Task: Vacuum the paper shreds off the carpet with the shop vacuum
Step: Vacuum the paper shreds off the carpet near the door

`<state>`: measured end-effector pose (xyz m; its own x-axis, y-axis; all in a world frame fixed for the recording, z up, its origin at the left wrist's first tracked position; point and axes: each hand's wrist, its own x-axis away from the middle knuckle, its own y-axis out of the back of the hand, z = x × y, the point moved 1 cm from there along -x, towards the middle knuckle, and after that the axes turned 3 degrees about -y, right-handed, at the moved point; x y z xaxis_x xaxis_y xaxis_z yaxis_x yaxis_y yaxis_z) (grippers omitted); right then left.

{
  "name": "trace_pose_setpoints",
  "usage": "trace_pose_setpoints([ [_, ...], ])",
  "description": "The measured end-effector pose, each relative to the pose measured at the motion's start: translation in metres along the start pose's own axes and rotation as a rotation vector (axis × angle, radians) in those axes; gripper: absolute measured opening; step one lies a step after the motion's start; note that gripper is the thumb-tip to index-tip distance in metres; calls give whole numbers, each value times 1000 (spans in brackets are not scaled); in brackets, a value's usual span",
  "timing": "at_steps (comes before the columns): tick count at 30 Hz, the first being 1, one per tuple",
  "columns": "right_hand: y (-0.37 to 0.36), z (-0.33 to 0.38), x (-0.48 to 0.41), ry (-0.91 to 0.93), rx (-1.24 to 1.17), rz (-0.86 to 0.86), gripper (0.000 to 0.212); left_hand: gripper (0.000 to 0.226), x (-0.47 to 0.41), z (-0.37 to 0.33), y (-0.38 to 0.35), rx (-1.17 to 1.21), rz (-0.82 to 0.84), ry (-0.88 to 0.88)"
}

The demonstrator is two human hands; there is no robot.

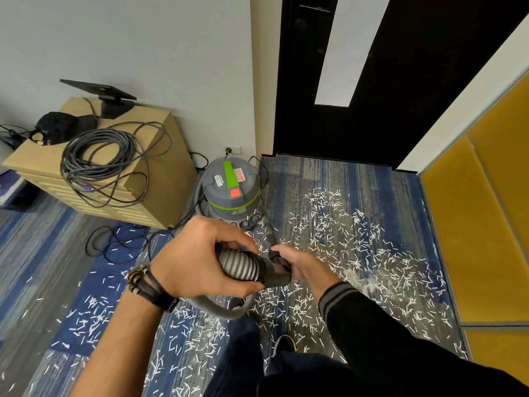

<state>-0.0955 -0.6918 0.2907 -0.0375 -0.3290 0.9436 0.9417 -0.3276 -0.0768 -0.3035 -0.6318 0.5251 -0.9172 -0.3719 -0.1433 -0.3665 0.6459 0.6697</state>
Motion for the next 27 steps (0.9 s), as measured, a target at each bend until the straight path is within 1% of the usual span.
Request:
trace_pose_setpoints([
  [3, -2, -16, 0, 65, -32, 42, 16, 40, 1, -13, -1, 1, -10, -26],
  [4, -2, -23, -4, 89, -50, 69, 15, 40, 2, -17, -1, 6, -13, -34],
  [5, -2, -28, -3, 102, -74, 75, 19, 40, 2, -21, -1, 7, -18, -40],
  [6, 2, -35, 8, 120, -96, 61, 22, 39, 3, -29, -4, 4, -23, -52],
  [10, 13, -32, 24, 167, -171, 30, 13, 37, 6, -41, -7, -28, -75, -61],
  [12, 21, -25, 25, 143, -122, 20, 17, 36, 7, -42, -10, -65, -103, -62],
  [14, 28, -20, 23, 116, -49, 0, 22, 37, 9, -39, -18, -83, -92, -35],
  [16, 33, -18, 14, 115, -34, -31, 21, 38, 11, -34, -32, -94, -76, -3],
  [18, 35, -20, 7, 50, -7, -50, 25, 38, 13, -30, -45, -101, -59, 20],
  [20, 32, -29, -1, -4, 25, -30, 29, 39, 16, -27, -53, -116, -51, 44],
  [23, 27, -43, -1, 17, -27, 1, 26, 41, 19, -31, -58, -89, -15, 44],
  [27, 20, -59, 4, -19, -83, 87, 32, 44, 18, -40, -61, -30, 49, 26],
])
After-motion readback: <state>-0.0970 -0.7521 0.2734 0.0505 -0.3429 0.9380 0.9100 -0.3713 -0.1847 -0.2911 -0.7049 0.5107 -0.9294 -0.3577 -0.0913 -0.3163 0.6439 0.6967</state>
